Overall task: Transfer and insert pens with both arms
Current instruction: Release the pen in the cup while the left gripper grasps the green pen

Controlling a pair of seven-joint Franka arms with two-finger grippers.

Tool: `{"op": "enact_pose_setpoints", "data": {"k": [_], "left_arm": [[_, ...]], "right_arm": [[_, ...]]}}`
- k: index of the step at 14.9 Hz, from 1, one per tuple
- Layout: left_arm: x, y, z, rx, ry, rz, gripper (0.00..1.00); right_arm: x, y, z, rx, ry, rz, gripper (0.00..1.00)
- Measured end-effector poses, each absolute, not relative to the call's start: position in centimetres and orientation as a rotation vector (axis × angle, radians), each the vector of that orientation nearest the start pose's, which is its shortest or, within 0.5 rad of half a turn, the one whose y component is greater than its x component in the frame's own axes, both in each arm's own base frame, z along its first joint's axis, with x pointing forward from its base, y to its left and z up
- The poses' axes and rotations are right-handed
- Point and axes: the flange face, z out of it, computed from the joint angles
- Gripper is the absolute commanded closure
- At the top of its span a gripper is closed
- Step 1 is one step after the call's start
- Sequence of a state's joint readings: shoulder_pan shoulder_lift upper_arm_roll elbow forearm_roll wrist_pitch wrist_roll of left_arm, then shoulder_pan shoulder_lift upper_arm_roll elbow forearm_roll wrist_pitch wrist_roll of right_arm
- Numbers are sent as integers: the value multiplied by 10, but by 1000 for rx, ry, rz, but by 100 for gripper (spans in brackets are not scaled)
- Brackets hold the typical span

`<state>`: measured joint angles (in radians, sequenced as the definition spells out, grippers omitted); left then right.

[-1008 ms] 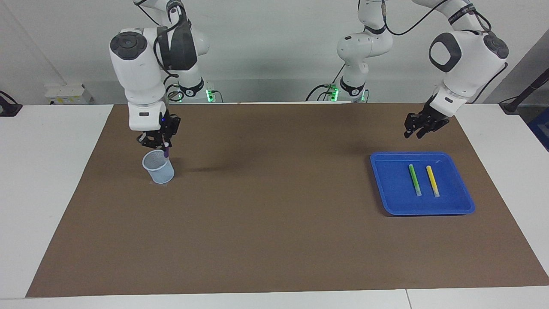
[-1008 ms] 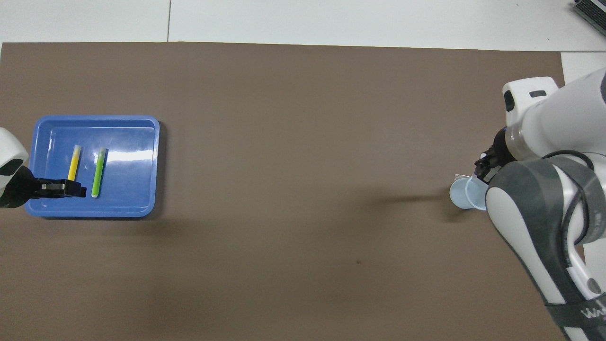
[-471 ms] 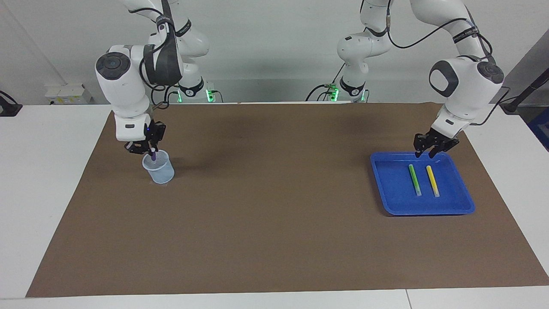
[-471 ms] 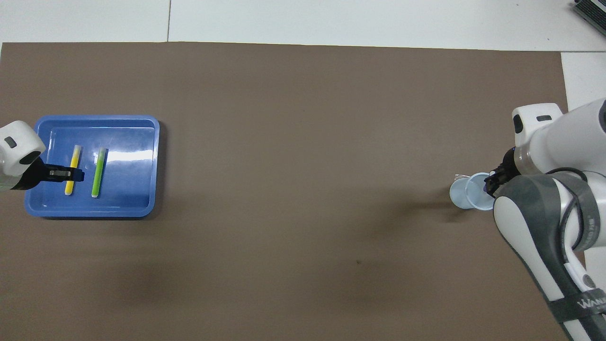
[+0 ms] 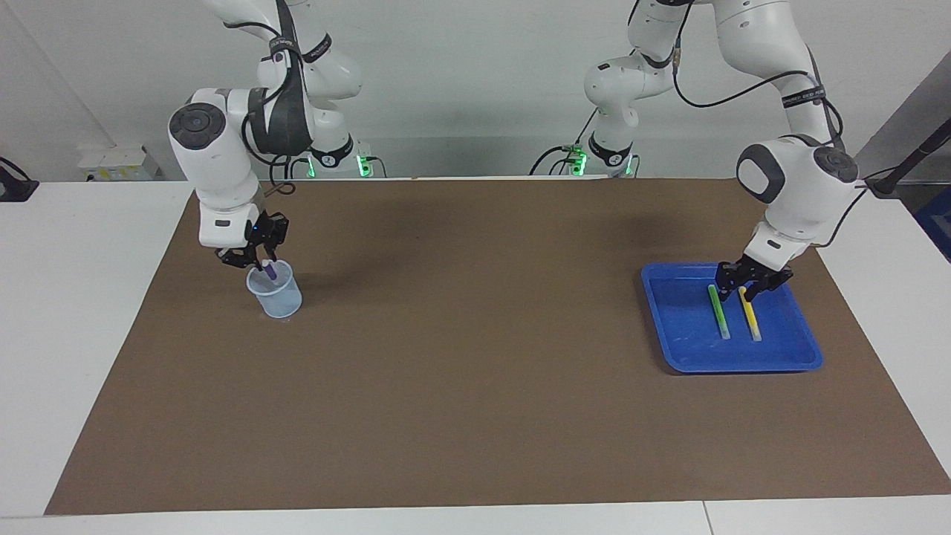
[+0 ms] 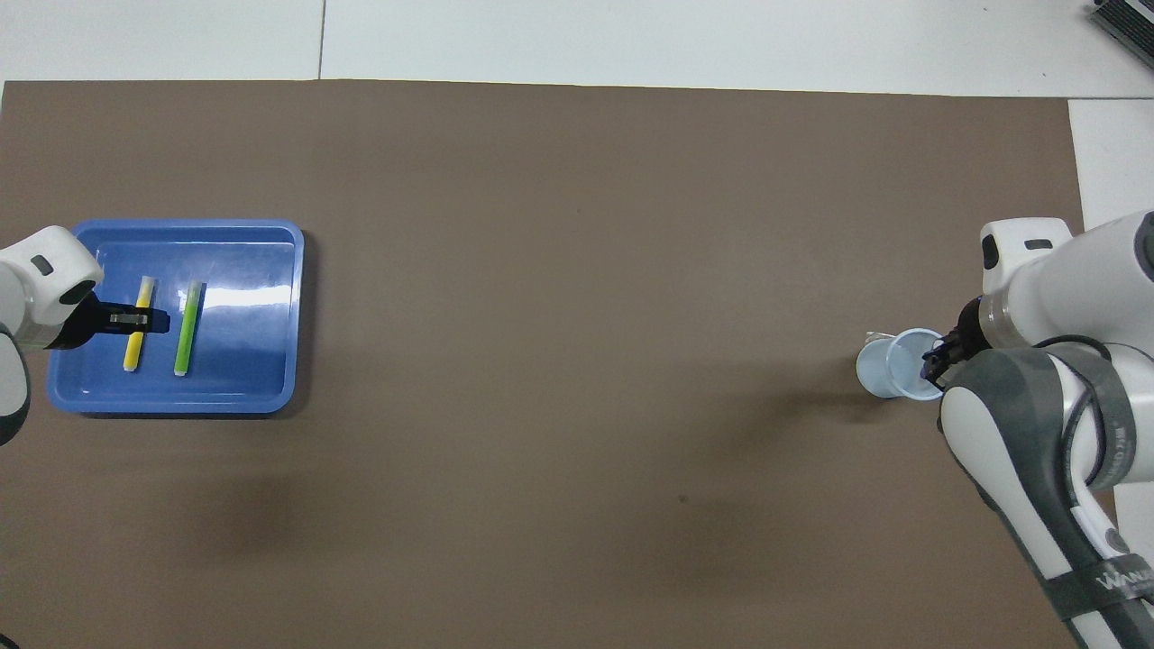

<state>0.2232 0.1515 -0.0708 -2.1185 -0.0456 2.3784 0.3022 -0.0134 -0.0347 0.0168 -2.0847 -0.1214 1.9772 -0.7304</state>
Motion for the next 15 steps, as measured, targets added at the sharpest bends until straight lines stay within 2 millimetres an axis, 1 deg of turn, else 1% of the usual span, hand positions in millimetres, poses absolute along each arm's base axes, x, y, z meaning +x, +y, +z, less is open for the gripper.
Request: {"op": "enact_pose_setpoints", "data": {"k": [2, 5, 7, 9, 10, 11, 12, 13, 14, 15], "left_arm": [[573, 88, 340, -3148, 184, -193, 43], [577, 86, 324, -3149, 190, -199, 43], [580, 84, 315, -3150, 194, -202, 43], [581, 84, 306, -3152, 196, -198, 45], [581, 84, 303, -3153, 196, -193, 51], [581, 84, 301, -3153, 198, -189, 62], [581, 84, 299, -3154, 200, -185, 78], [581, 84, 299, -3154, 201, -185, 96], [581, 84, 300, -3153, 201, -187, 100], [581, 84, 300, -3152, 201, -189, 100]], "right_arm": [[531, -3, 438, -2961, -1219, 155, 40], [533, 10, 458, -2908, -1144, 89, 40], [536, 19, 470, -2861, -1053, 26, 40], [537, 31, 472, -2829, -911, -12, 40], [536, 43, 473, -2811, -839, -20, 40], [535, 60, 474, -2798, -764, -20, 40], [533, 78, 475, -2789, -682, -13, 40], [531, 98, 477, -2775, -588, -4, 40], [529, 116, 480, -2756, -491, 6, 40], [527, 132, 482, -2733, -398, 11, 40]]}}
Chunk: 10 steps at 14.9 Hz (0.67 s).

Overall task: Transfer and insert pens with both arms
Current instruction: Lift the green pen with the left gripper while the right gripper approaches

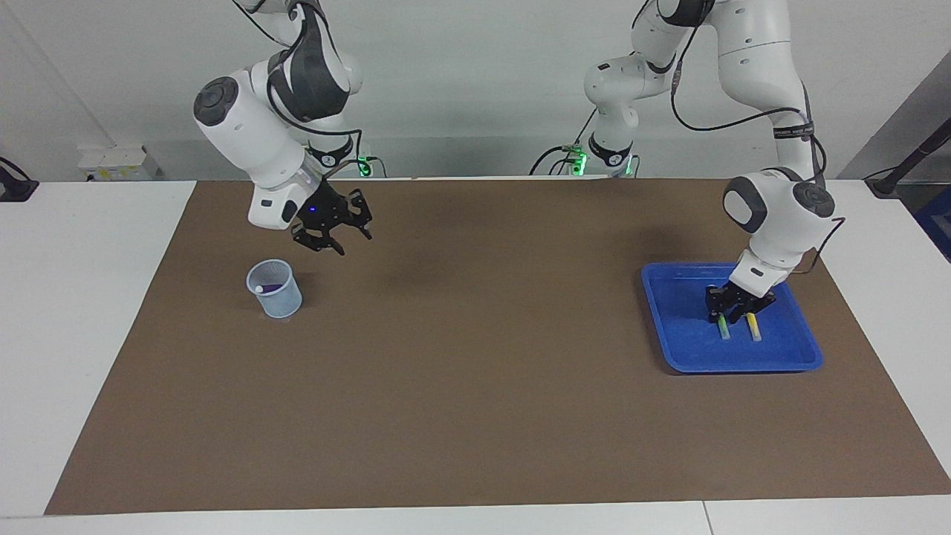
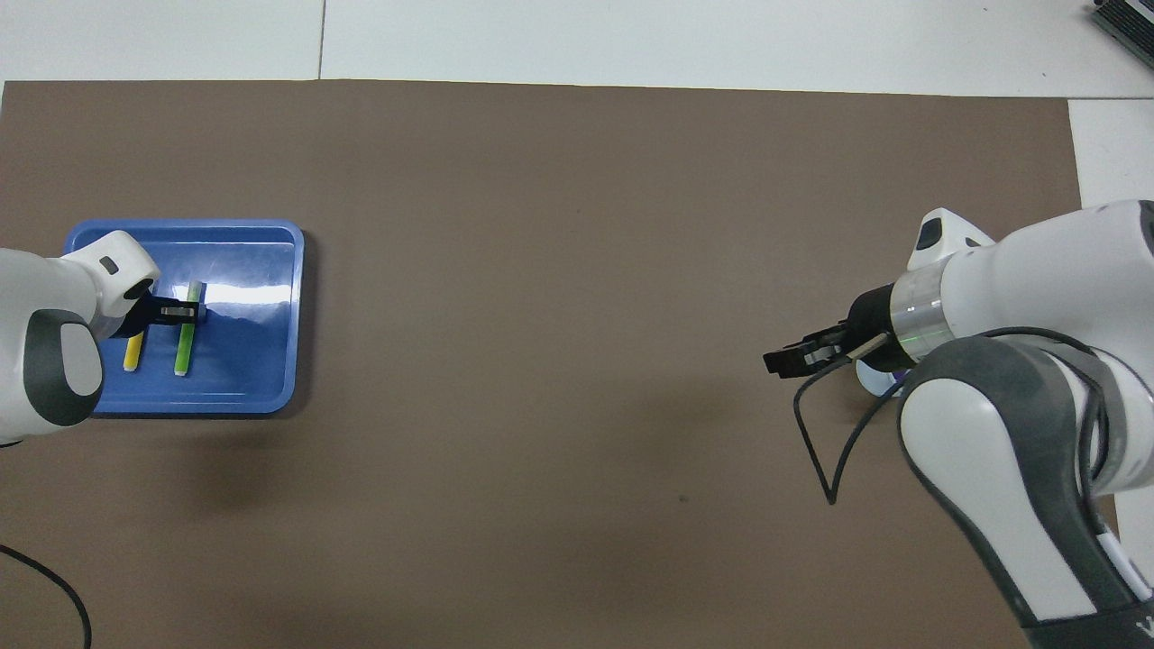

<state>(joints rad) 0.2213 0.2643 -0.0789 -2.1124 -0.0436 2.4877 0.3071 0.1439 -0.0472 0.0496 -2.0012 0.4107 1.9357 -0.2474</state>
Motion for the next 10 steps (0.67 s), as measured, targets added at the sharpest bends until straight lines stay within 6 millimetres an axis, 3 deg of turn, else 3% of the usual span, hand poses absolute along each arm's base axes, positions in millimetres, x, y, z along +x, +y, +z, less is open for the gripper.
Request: {"op": "enact_pose_setpoints", "data": {"k": [6, 10], "left_arm": [[580, 85, 301, -3158, 188, -166, 100], [587, 74, 318, -3195, 36, -11, 100]], "right_arm": [[525, 193, 498, -2626, -38, -48, 40], [514, 257, 503, -2567, 189, -107, 40]]}}
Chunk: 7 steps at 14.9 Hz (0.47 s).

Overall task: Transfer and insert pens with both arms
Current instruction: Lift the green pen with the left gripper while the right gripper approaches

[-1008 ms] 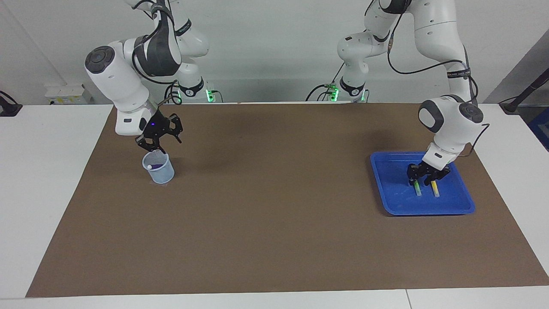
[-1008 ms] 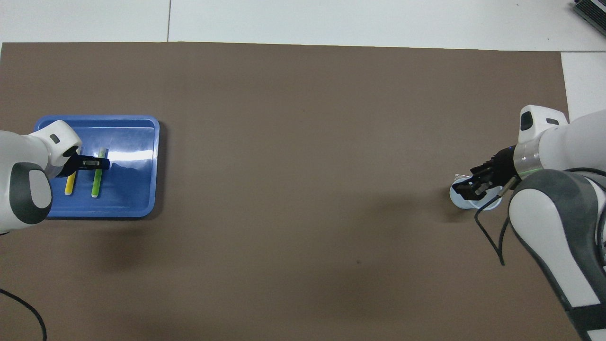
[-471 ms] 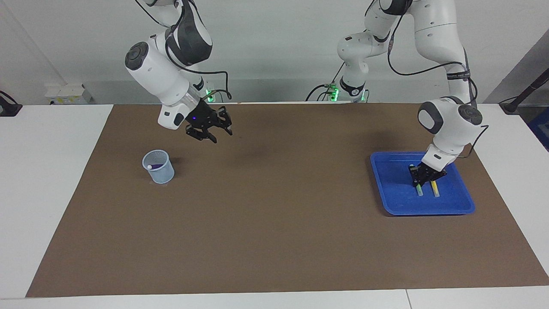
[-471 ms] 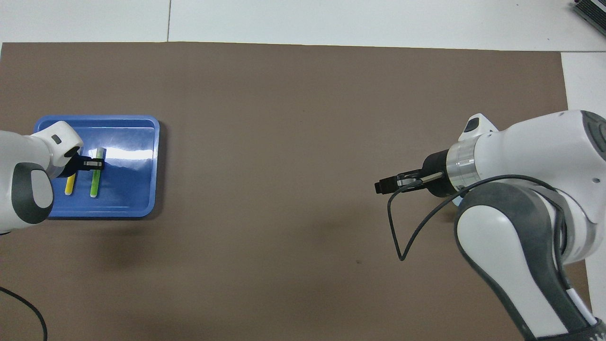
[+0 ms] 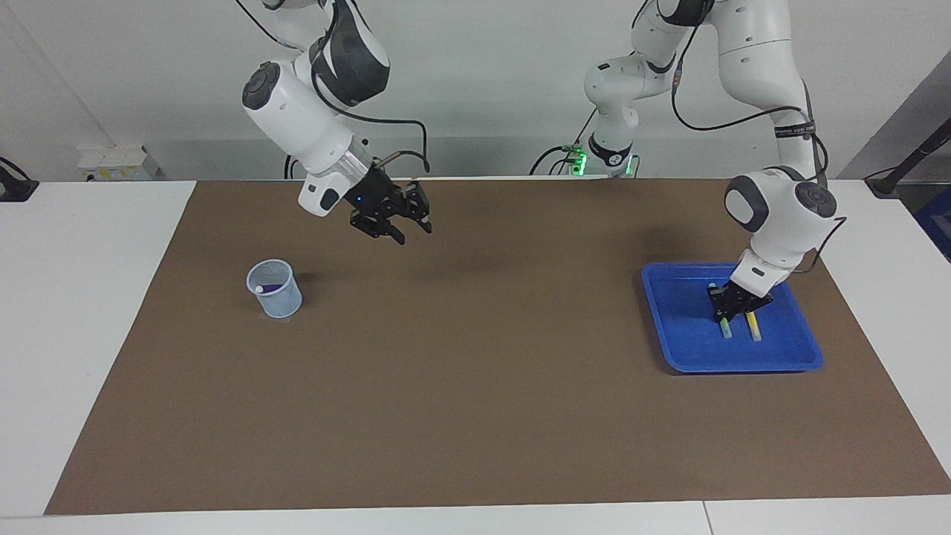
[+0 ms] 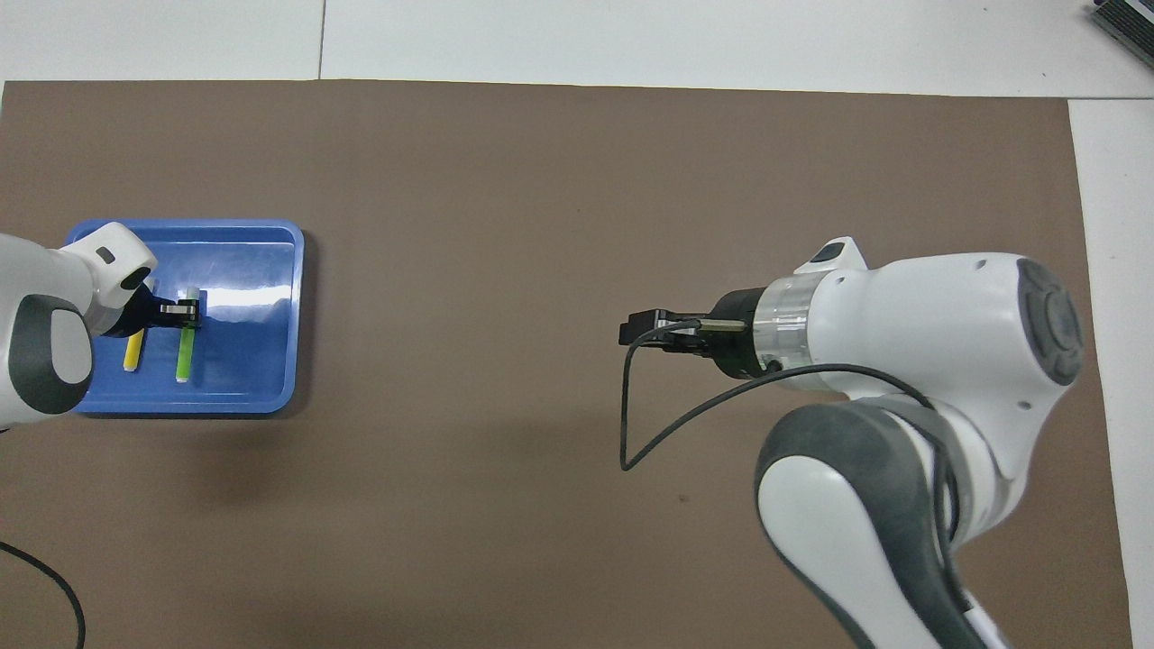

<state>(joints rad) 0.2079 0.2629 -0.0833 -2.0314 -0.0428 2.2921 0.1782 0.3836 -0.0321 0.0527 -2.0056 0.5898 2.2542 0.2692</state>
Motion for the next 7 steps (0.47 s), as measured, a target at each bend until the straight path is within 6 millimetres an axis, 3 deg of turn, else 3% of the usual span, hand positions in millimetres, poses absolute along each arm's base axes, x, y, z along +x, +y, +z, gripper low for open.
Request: {"op": "enact_pose_setpoints", "data": {"k": [3, 7], "left_arm": [[602, 50, 364, -3201, -95, 100, 100], [605, 18, 414, -3177, -285, 195, 100]], "right_arm": [[504, 297, 499, -2483, 334, -110, 40], [499, 324, 492, -2411, 435, -123, 40]]}}
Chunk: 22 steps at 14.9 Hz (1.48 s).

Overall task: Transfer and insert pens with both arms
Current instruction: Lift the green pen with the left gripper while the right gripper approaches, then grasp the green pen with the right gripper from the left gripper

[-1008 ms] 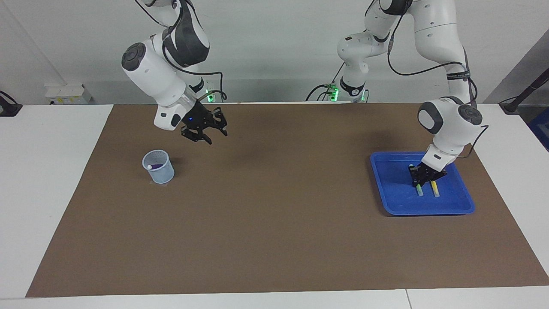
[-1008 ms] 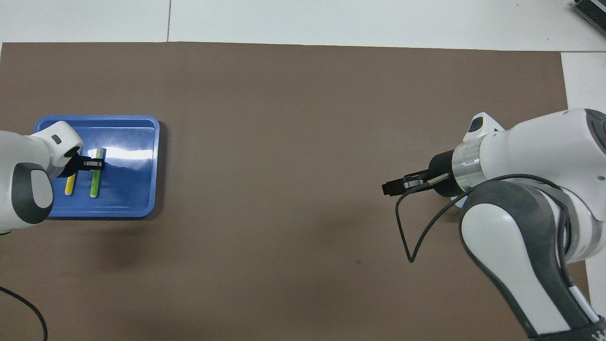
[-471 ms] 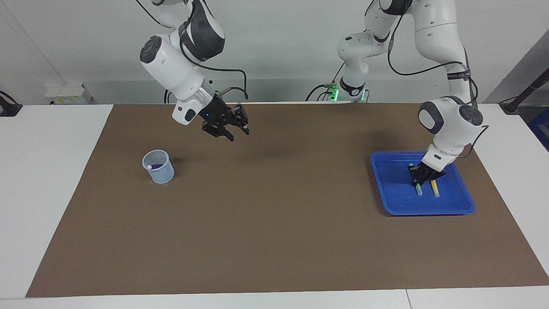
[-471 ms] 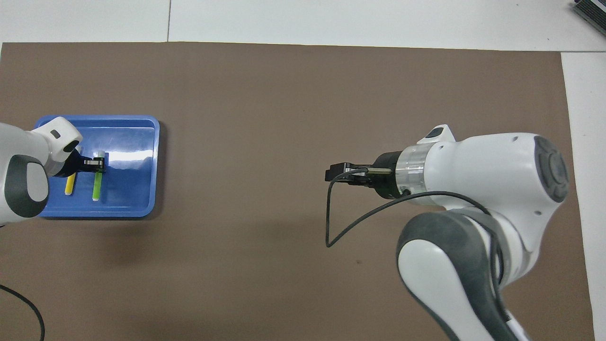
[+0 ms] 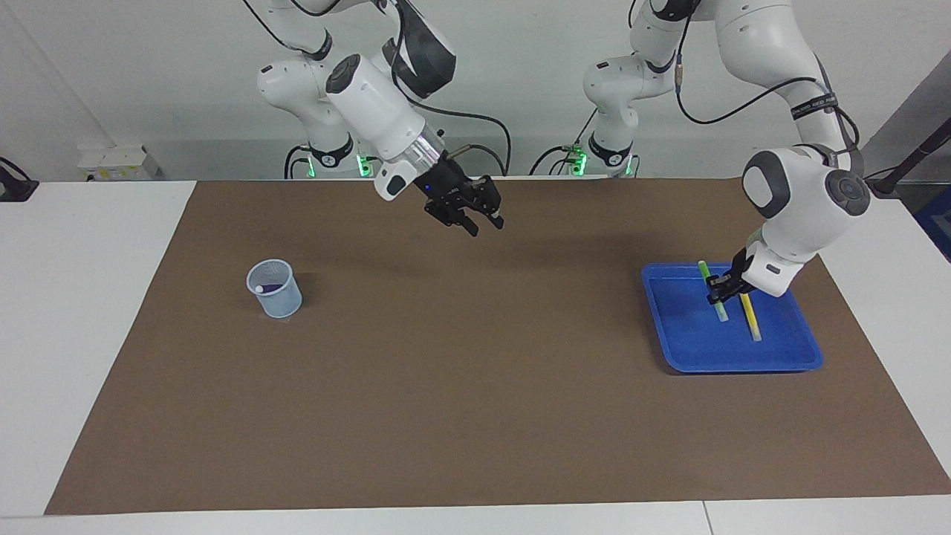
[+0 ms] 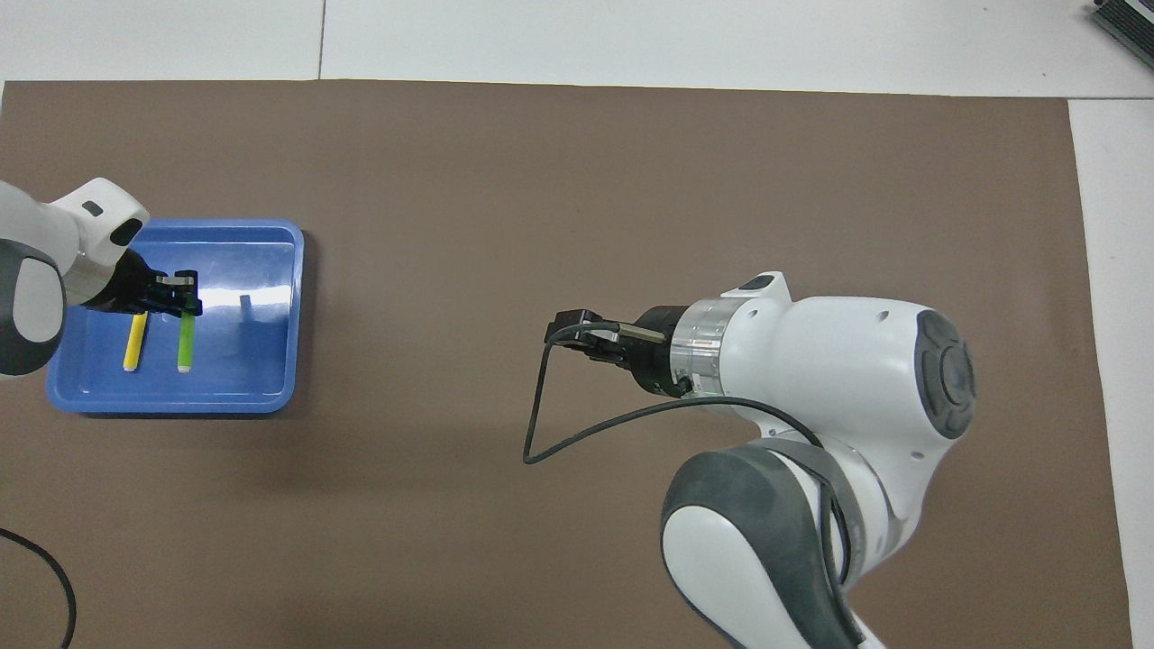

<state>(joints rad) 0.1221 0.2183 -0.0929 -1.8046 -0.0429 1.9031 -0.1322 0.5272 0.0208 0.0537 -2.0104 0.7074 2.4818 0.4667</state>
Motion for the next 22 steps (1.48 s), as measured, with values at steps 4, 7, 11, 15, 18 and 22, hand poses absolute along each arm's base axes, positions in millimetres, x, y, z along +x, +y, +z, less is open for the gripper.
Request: {"op": "enact_pose_setpoints", "data": {"k": [4, 7, 11, 15, 18, 22], "left_arm": [[590, -12, 441, -3142, -623, 307, 100], [581, -26, 456, -3130, -956, 407, 100], [577, -53, 462, -3021, -1379, 542, 100], [567, -85, 463, -2901, -1652, 696, 100], [549, -104, 462, -2833, -1767, 800, 100], [529, -122, 465, -2758, -1902, 839, 100]], "right_arm": [[493, 346, 475, -2415, 443, -126, 40], [494, 346, 471, -2419, 447, -121, 40], [495, 345, 471, -2419, 449, -122, 40], [495, 345, 471, -2395, 481, -101, 40], [496, 344, 471, -2372, 508, -87, 40], [491, 354, 475, -2318, 556, -88, 40]]}}
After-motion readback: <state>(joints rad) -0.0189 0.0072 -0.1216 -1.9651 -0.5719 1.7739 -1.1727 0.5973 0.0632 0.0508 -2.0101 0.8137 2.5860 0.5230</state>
